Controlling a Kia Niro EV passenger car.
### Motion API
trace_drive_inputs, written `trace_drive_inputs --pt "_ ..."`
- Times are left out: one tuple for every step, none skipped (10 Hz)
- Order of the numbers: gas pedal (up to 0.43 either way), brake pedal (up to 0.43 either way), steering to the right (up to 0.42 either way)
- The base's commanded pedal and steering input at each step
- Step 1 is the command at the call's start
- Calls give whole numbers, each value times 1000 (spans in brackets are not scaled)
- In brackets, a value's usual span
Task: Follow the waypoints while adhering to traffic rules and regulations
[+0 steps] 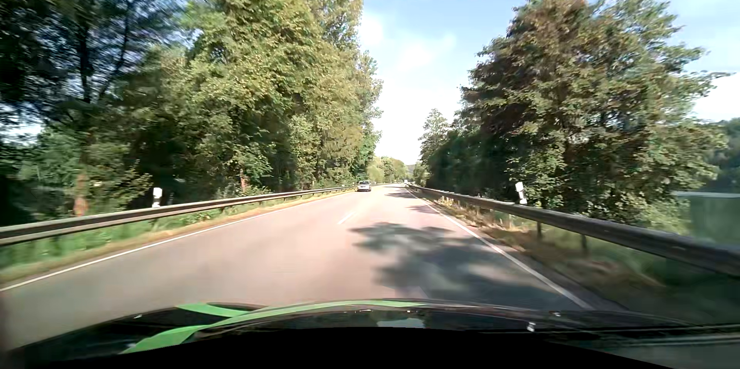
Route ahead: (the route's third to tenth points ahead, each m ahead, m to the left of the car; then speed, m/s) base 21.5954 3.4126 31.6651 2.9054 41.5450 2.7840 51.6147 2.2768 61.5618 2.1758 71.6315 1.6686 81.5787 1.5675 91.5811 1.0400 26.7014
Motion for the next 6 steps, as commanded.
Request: trace_drive_inputs --pt "248 0 1" --pt "260 0 1" --pt "260 0 1" --pt "268 0 1" --pt "268 0 1" --pt "268 0 1"
